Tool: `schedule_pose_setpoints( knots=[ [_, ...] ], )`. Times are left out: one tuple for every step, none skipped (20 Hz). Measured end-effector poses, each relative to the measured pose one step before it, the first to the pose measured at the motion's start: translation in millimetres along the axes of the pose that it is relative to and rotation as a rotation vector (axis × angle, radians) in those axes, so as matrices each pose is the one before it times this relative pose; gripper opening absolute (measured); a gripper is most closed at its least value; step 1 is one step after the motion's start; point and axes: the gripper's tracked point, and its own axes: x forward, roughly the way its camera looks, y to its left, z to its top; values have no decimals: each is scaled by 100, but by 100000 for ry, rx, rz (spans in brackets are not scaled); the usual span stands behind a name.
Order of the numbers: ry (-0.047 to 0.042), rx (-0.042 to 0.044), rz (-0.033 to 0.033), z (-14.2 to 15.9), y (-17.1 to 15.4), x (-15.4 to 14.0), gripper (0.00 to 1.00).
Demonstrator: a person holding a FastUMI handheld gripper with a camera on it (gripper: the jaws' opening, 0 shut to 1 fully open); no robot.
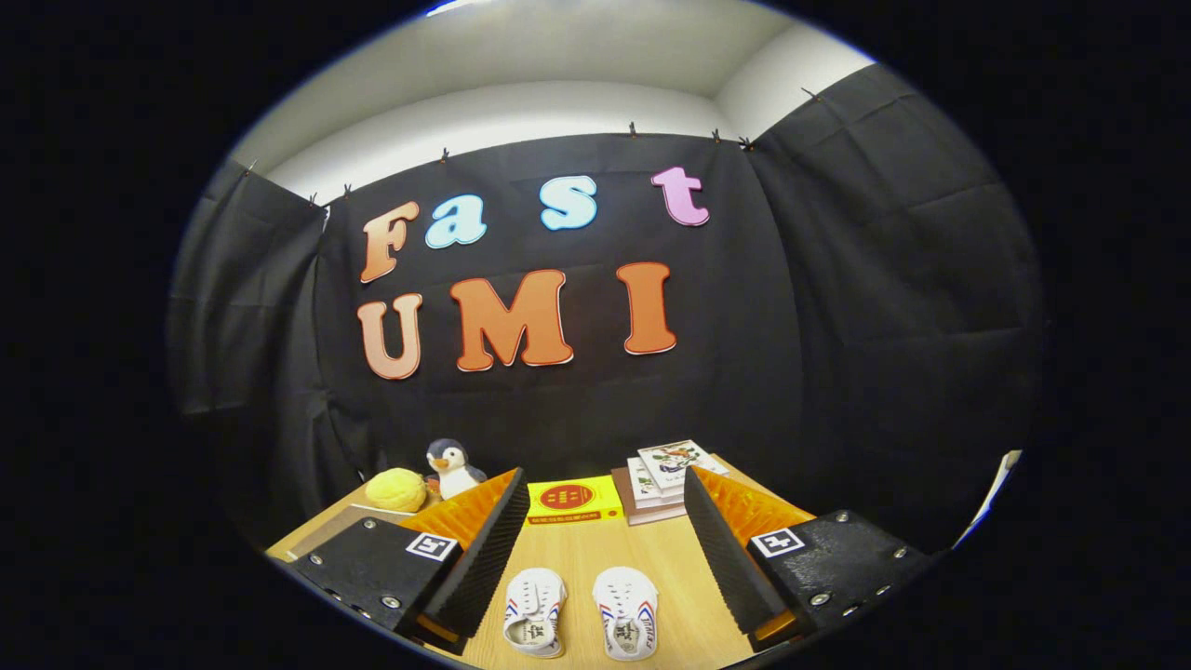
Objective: Open the storage box then place both shoes into the box .Put the left shoe in first, then the right shoe, with the right side of both shoes facing outward in a uniform manner.
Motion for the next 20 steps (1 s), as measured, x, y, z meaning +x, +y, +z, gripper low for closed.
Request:
schedule_pose_setpoints(
  knots=[
    [2234, 2643, 1162, -727, 277, 267, 99],
    [3075, 3762, 2622, -879, 729, 255, 99],
    [3279, 4289, 3440, -985, 1059, 175, 99],
    [3010, 4531, 2946, -791, 686, 324, 98],
    [2748, 4669, 2841, -806, 450, 322, 98],
    [2576, 4264, 3846, -741, 555, 320, 98],
    [2723, 4062, 2856, -984, 272, 486, 98],
    [3258, 4593, 2466, -972, 18, 522, 98],
    [3301, 5543, 2130, -1017, -170, 425, 98],
    [3519, 6570, 2116, -904, -152, 530, 98],
    [3316, 6923, 2642, -952, 54, 499, 98],
    [3539, 7307, 3056, -850, 76, 545, 98],
    [3191, 5530, 2356, -885, -149, 473, 98],
    [3414, 4363, 1024, -819, -466, 690, 98],
    [3399, 3322, 828, -959, -503, 542, 98],
    [3193, 2610, 1229, -779, -337, 682, 98],
    [3253, 2073, 1452, -1050, -127, 659, 98],
    [3311, 1715, 955, -864, -228, 672, 98],
    [3184, 1131, 1173, -885, -142, 605, 98],
    [2997, 893, 712, -649, -200, 695, 98]
  ],
)
